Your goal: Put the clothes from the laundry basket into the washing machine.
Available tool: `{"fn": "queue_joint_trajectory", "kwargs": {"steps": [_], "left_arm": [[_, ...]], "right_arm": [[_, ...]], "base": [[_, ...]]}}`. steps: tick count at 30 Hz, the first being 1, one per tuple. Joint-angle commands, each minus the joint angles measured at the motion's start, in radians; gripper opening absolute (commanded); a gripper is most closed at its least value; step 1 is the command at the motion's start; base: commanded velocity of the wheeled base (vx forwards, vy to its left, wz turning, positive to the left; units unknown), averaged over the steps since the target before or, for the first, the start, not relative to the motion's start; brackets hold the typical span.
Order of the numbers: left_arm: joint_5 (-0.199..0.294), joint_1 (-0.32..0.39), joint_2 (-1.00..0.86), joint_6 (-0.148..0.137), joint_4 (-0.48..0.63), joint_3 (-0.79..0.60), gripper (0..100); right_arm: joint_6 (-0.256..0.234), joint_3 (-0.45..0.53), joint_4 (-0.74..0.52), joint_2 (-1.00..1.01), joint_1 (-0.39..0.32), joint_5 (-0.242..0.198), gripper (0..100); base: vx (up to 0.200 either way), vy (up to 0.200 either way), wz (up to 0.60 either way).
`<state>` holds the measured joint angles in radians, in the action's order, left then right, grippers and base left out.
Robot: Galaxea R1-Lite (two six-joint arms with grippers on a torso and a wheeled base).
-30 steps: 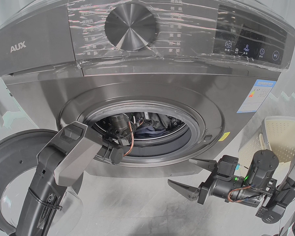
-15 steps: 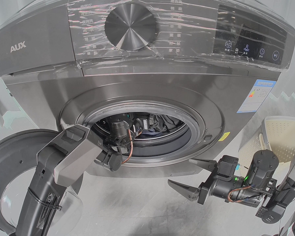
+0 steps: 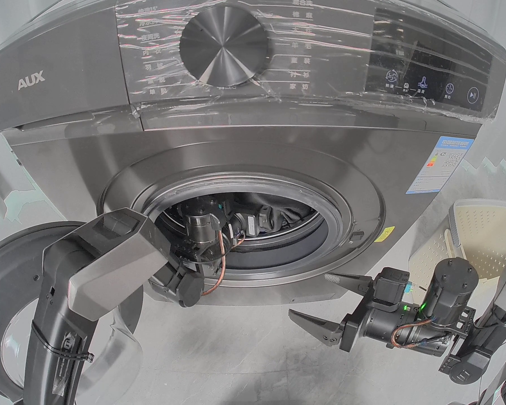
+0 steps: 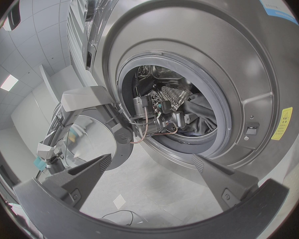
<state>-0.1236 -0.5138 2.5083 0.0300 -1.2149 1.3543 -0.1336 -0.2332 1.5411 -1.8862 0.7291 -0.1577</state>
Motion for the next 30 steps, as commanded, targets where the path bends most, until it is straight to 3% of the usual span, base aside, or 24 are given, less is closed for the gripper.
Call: {"fn": "queue_joint_trajectory", "kwargs": {"steps": [1, 2, 5, 14, 18, 22, 28, 29, 30], "left_arm": [[0.001, -0.064, -0.134, -0.004, -0.032, -0.215, 100], [0.001, -0.064, -0.134, -0.004, -0.032, -0.215, 100], [-0.001, -0.121, -0.215, -0.019, -0.069, -0.440, 100], [0.001, -0.184, -0.324, -0.032, -0.118, -0.641, 100], [0.009, -0.219, -0.367, -0.024, -0.173, -0.716, 100], [0.004, -0.284, -0.465, -0.012, -0.333, -0.899, 100], [0.004, -0.302, -0.617, 0.021, -0.334, -1.037, 100], [-0.004, -0.315, -0.706, 0.037, -0.334, -1.081, 100], [-0.005, -0.315, -0.743, 0.036, -0.333, -1.095, 100]], "right_arm": [[0.000, 0.012, 0.001, 0.004, -0.001, 0.000, 100], [0.000, 0.012, 0.001, 0.004, -0.001, 0.000, 100], [0.000, 0.018, 0.001, 0.010, -0.001, 0.000, 100], [0.000, 0.037, 0.001, 0.027, -0.001, 0.001, 100], [0.000, 0.048, 0.001, 0.055, -0.008, 0.001, 100], [0.005, 0.106, 0.001, 0.133, -0.034, 0.004, 100], [0.005, 0.160, -0.001, 0.217, -0.085, 0.006, 100], [0.005, 0.198, -0.001, 0.269, -0.103, 0.006, 100], [0.005, 0.218, -0.001, 0.289, -0.112, 0.006, 100]], "base": [[0.000, 0.000, 0.00], [0.000, 0.000, 0.00], [0.000, 0.000, 0.00], [0.000, 0.000, 0.00], [0.000, 0.000, 0.00], [0.000, 0.000, 0.00], [0.000, 0.000, 0.00], [0.000, 0.000, 0.00], [0.000, 0.000, 0.00]]}}
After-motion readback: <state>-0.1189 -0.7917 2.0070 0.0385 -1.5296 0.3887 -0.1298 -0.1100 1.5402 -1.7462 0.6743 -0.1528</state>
